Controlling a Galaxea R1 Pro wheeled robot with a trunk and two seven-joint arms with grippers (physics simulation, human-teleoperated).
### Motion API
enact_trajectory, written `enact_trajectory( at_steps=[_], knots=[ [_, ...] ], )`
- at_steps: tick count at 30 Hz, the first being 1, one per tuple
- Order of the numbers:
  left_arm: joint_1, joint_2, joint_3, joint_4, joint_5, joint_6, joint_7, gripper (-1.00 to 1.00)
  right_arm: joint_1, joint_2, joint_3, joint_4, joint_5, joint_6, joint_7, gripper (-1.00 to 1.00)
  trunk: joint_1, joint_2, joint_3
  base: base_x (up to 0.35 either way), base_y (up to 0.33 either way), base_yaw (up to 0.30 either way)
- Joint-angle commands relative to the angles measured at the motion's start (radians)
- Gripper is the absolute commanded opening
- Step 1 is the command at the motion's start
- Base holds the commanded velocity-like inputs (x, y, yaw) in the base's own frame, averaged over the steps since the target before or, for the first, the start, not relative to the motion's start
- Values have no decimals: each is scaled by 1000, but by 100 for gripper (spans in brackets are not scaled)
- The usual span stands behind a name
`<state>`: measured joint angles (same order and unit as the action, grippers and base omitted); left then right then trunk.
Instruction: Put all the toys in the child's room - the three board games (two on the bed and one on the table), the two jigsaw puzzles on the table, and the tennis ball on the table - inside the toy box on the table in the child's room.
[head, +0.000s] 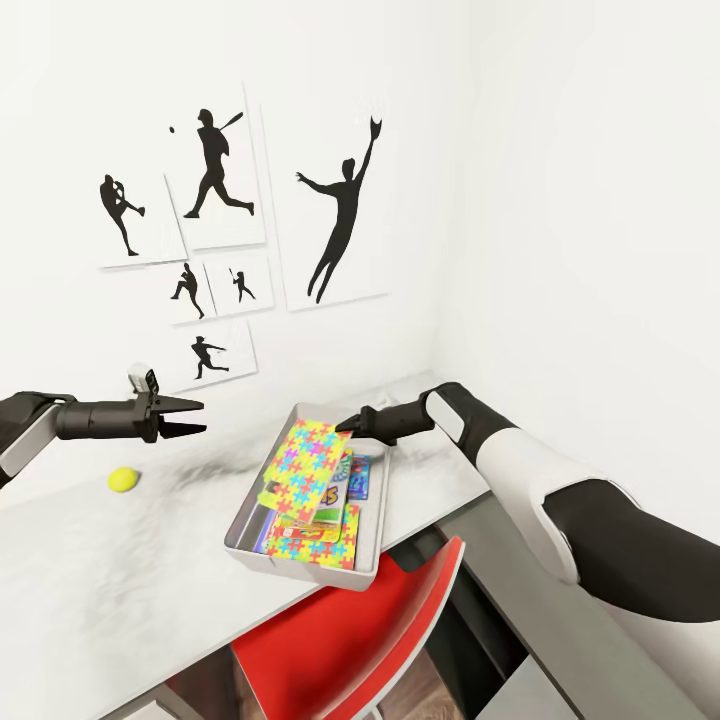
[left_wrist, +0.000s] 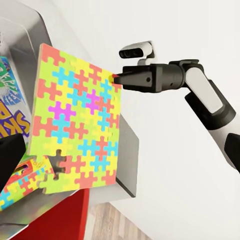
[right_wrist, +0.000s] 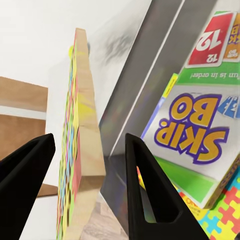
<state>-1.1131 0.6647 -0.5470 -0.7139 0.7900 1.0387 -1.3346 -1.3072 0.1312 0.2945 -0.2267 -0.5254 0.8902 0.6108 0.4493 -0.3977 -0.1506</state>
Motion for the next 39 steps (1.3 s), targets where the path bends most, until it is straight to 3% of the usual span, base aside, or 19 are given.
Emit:
enact_trajectory(
  at_steps=[1,10,11,39],
  knots=[
    [-2,1,-5,1,3,8,-5,100,-1,-1,3,0,4,1,6,-100,1,-2,-2,0,0,0],
    [-2,1,-5,3,3,8,-5,100,-1,-4,2,0,4,2,6,-100,1,-2,-2,0,0,0],
    [-2,1,-5,3,3,8,-5,100,-1,-4,2,0,4,3,6,100,1,-2,-2,0,0,0],
    [-2,1,-5,10,3,8,-5,100,-1,0,1,-16,0,1,5,100,1,-2,-2,-10,6,0]
  ],
)
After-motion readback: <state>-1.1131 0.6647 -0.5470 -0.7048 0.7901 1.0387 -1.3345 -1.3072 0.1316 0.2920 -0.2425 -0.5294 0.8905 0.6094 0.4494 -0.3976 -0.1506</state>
